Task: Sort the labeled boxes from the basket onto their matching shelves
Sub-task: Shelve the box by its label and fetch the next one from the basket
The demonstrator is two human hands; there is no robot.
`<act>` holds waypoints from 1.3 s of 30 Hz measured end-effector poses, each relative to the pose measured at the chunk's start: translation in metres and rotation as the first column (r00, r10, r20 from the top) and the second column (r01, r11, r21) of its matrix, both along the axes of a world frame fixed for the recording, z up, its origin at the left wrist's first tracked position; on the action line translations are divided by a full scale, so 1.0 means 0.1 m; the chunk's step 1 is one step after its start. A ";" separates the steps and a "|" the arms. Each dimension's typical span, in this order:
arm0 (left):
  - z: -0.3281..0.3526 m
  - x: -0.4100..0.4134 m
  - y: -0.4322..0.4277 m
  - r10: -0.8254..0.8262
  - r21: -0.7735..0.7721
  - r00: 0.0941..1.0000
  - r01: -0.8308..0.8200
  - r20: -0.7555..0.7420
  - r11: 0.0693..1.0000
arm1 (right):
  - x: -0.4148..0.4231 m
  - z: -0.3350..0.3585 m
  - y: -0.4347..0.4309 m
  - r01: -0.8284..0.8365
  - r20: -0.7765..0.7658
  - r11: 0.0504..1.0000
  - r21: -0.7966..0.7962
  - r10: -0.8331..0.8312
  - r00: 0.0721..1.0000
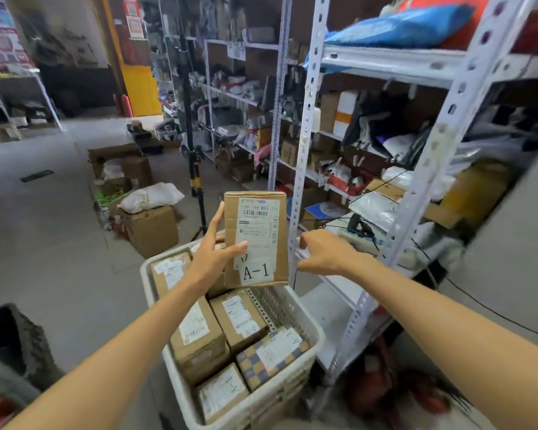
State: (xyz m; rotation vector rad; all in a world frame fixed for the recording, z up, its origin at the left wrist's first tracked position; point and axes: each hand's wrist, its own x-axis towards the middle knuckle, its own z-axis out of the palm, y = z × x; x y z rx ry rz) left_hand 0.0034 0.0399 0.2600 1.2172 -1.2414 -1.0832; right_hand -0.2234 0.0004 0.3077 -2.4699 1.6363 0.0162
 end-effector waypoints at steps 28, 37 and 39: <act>0.46 -4.63 1.58 -0.779 -0.098 0.615 0.774 -0.120 0.626 | -4.19 0.38 3.50 0.802 0.113 0.596 0.030 -0.800 0.590; 0.80 -6.52 2.56 -0.988 -0.204 0.150 0.967 -0.033 0.154 | -5.12 0.49 5.36 0.998 0.171 0.048 -0.046 -0.984 0.055; 0.88 -6.85 2.89 -1.000 -0.213 -0.004 0.977 -0.025 0.002 | -5.16 0.51 5.81 0.996 0.164 -0.093 0.003 -0.982 -0.092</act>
